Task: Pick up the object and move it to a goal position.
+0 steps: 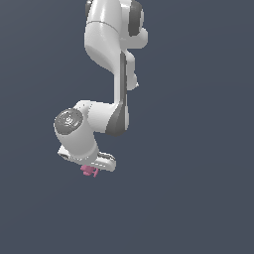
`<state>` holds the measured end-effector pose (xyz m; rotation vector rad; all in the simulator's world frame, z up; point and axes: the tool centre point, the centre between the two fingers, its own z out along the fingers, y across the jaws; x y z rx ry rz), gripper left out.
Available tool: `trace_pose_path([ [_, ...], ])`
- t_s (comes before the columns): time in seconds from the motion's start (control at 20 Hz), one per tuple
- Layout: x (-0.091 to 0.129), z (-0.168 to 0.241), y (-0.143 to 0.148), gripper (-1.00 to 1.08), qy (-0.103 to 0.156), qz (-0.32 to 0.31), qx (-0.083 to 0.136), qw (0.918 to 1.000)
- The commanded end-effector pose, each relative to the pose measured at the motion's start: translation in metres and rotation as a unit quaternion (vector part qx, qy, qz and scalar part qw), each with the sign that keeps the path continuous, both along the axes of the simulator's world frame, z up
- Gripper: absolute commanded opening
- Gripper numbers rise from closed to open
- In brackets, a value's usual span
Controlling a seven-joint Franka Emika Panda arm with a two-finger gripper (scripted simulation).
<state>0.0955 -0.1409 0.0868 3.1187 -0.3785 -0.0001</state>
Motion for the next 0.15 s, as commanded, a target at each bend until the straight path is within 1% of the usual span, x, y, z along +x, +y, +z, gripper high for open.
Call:
trace_pose_path([
  [0.0, 0.0013, 0.0003, -0.0002, -1.00, 0.000, 0.000, 0.000, 1.0000],
  [0.1, 0.0011, 0.0002, -0.0002, -1.00, 0.000, 0.000, 0.000, 1.0000],
])
